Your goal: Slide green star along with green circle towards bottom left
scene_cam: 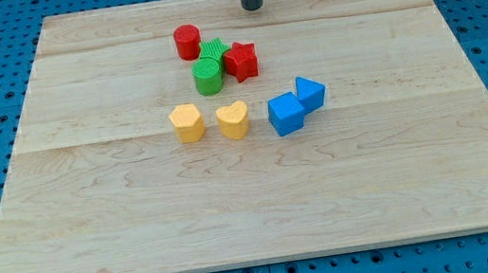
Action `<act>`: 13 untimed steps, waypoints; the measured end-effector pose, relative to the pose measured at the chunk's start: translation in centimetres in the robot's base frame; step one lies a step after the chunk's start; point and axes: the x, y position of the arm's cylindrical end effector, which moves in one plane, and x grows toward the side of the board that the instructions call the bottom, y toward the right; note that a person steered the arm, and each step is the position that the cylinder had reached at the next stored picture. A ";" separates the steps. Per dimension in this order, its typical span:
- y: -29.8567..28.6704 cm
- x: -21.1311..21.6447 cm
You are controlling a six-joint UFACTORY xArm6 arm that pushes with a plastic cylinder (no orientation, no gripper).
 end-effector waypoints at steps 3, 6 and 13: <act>0.0 1.8; 0.6 3.4; -13.2 20.0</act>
